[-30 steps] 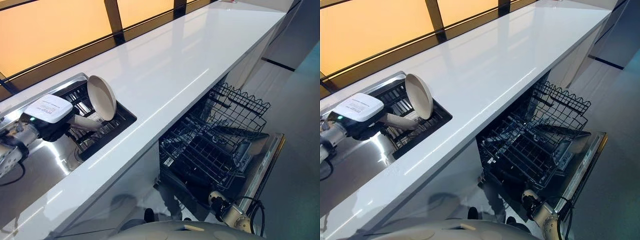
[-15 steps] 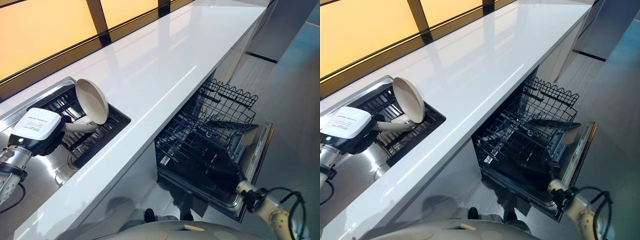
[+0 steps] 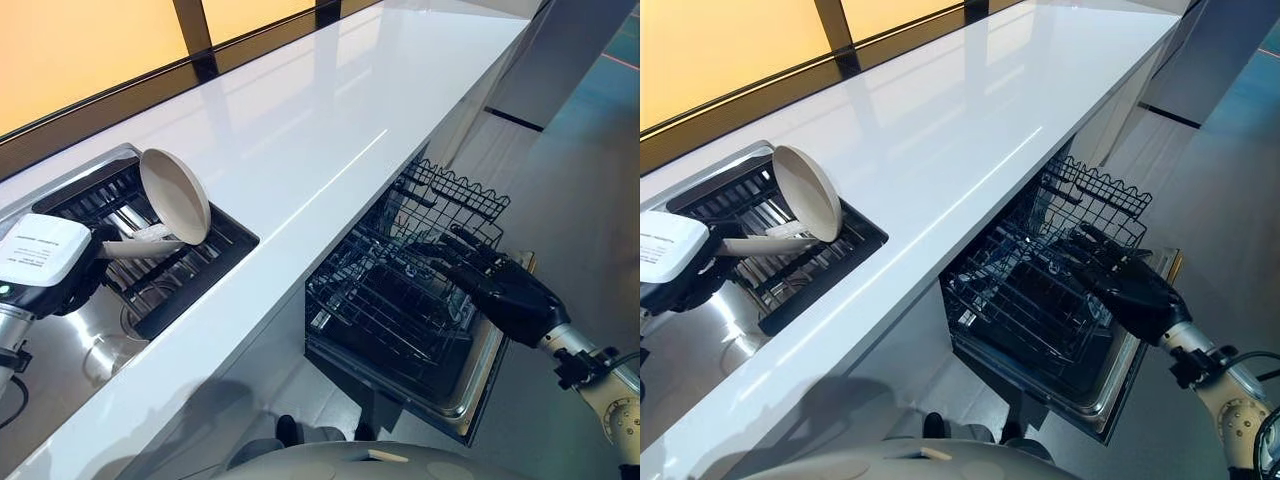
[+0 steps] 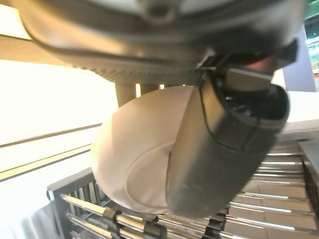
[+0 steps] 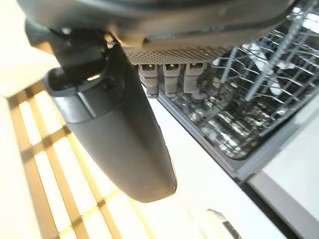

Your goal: Pick up plates and place into dishwasher.

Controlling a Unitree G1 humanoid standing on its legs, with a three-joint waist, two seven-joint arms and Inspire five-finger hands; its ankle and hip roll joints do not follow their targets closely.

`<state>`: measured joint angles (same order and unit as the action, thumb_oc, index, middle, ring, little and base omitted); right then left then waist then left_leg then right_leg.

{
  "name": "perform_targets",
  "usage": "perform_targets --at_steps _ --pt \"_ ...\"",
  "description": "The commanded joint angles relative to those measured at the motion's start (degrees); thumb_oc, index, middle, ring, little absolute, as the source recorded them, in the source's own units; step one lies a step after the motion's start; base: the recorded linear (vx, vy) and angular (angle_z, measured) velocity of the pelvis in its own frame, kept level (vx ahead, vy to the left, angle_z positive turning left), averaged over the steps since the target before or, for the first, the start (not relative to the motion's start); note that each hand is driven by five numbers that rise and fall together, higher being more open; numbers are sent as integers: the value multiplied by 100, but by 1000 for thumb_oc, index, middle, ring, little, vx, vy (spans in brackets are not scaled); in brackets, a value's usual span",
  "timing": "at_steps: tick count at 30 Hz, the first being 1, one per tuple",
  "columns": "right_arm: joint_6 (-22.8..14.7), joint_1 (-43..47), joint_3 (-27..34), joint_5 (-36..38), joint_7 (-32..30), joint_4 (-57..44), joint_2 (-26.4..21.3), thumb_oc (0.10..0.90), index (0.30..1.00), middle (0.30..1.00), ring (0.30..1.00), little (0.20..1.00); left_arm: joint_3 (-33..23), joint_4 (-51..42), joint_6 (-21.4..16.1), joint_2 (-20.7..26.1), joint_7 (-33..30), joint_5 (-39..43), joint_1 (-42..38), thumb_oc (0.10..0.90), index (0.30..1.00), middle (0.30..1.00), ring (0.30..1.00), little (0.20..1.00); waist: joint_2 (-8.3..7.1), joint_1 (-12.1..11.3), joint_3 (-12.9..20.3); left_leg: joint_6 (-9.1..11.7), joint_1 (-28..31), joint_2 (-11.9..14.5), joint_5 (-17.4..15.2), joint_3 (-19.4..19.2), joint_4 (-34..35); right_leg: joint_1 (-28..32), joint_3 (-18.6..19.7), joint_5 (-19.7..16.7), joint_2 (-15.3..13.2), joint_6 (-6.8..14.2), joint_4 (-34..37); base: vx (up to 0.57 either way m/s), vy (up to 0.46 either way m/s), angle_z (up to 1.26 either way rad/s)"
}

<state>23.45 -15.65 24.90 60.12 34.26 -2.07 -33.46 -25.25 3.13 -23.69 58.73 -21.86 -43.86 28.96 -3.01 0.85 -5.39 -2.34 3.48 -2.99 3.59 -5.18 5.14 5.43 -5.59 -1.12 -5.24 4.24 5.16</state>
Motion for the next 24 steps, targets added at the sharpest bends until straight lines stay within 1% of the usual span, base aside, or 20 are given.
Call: perform_targets --at_steps 1,5,6,7,8,9,10,11,12,13,14,15,16,17,18,19,20,21,23,24 --pt "-1646 977 751 619 -396 -111 -469 800 900 900 900 900 -1310 88 274 287 -1206 1074 -1242 100 300 300 300 200 188 216 321 -100 343 -258 -882 166 -14 -172 -266 354 351 167 -407 22 -82 5" --pt "-2735 1020 895 -307 -1209 -273 -300 800 900 900 900 900 -1349 -45 639 25 -1382 1345 -1387 100 300 300 300 200 211 200 367 -60 339 -224 -869 166 -14 -137 -237 310 462 114 -208 28 -95 2" --pt "-3019 1103 818 -742 -1395 -369 -216 800 900 900 900 900 -1383 -139 708 -92 -1343 1352 -1437 100 300 300 300 200 222 156 382 -31 336 -203 -857 149 -14 -103 -266 280 506 94 -109 26 -87 -1" --pt "-3025 1107 808 -763 -1412 -382 -207 800 900 900 900 900 -1394 -154 716 -100 -1335 1353 -1428 100 300 300 300 200 223 158 381 -28 336 -201 -857 146 -14 -97 -264 271 509 92 -95 25 -97 -1" --pt "-3190 1133 744 -925 -1516 -484 -164 800 900 900 900 900 -1401 -241 736 -176 -1274 1406 -1426 100 300 300 300 200 225 137 384 -15 333 -190 -844 137 -14 -81 -271 268 534 77 -65 14 -74 -1" --pt "-3290 1196 646 -1249 -1660 -615 -88 800 900 900 900 900 -1375 -347 645 -290 -1076 1372 -1465 215 399 399 399 315 234 104 384 -1 322 -177 -826 156 -14 -80 -279 284 555 61 -78 19 -97 -1" --pt "-3312 1225 580 -1404 -1728 -713 -74 800 900 900 900 900 -1329 -413 458 -348 -824 1353 -1461 215 399 399 399 315 239 76 377 7 318 -167 -812 166 -14 -79 -284 302 569 50 -97 18 -94 0" --pt "-3198 1262 484 -1566 -1828 -921 -75 800 900 900 900 900 -1279 -585 150 -442 -232 1504 -1447 306 476 476 476 406 256 45 353 23 313 -147 -789 168 -14 -80 -296 338 589 26 -137 12 -78 1" --pt "-3036 1291 427 -1538 -1895 -1085 -91 800 900 900 900 900 -1242 -739 64 -522 124 1618 -1446 204 389 389 389 304 266 23 333 28 306 -136 -766 173 -14 -76 -305 349 602 10 -154 11 -82 4" --pt "-2903 1343 330 -1572 -1852 -1186 -59 800 900 900 900 900 -1146 -849 -66 -614 596 1701 -1456 204 389 389 389 304 279 -6 314 35 297 -127 -745 187 -18 -68 -311 359 624 -6 -163 7 -65 5" --pt "-2881 1394 264 -1650 -1850 -1217 -44 800 900 900 900 900 -1074 -898 -91 -651 962 1790 -1456 147 340 340 340 247 291 -31 295 48 294 -125 -737 204 -21 -53 -321 364 635 -14 -159 8 -61 10" --pt "-2838 1445 194 -1619 -1842 -1246 -62 800 900 900 900 900 -1009 -937 -53 -662 1273 1840 -1447 144 338 338 338 244 302 -55 273 59 292 -123 -724 226 -24 -37 -334 366 645 -21 -153 11 -55 18" --pt "-2738 1542 83 -1557 -1830 -1277 -77 800 900 900 900 900 -911 -958 88 -655 1561 1660 -1452 100 300 300 300 200 315 -90 248 68 291 -121 -704 262 -33 -18 -345 370 663 -35 -149 11 -52 26" --pt "-2728 1643 7 -1599 -1897 -1260 -93 800 900 900 900 900 -851 -947 149 -624 1693 1519 -1467 100 300 300 300 200 327 -116 224 79 290 -122 -693 298 -42 2 -355 376 672 -48 -146 12 -57 30" --pt "-2678 1765 -81 -1472 -1954 -1215 -143 800 900 900 900 900 -792 -915 311 -532 1819 1102 -1460 100 300 300 300 200 342 -147 196 88 286 -120 -681 331 -56 21 -359 388 687 -66 -151 10 -48 24" --pt "-2611 1851 -139 -1380 -2018 -1194 -179 800 900 900 900 900 -744 -850 372 -419 1908 923 -1462 100 300 300 300 200 356 -164 183 88 282 -124 -675 370 -71 30 -360 400 695 -73 -164 12 -57 21" --pt "-2646 1957 -206 -1404 -2161 -1133 -225 800 900 900 900 900 -701 -764 441 -243 2130 714 -1484 100 300 300 300 200 371 -184 164 93 264 -123 -681 414 -120 33 -363 415 701 -84 -193 8 -44 19" --pt "-2688 1999 -228 -1422 -2208 -1092 -248 800 900 900 900 900 -688 -741 459 -175 2215 653 -1511 100 300 300 300 200 373 -183 151 95 251 -124 -690 432 -151 32 -373 426 700 -89 -209 6 -51 21" --pt "-2703 2134 -331 -1193 -2321 -989 -373 800 900 900 900 900 -613 -694 520 161 2761 429 -1562 100 300 300 300 200 410 -210 123 88 218 -129 -696 503 -215 30 -386 452 707 -115 -258 2 -44 17" --pt "-2720 2157 -348 -1165 -2353 -961 -393 800 900 900 900 900 -605 -697 516 225 2849 398 -1585 100 300 300 300 200 415 -214 118 85 214 -133 -700 519 -228 29 -392 458 708 -119 -270 5 -33 15"
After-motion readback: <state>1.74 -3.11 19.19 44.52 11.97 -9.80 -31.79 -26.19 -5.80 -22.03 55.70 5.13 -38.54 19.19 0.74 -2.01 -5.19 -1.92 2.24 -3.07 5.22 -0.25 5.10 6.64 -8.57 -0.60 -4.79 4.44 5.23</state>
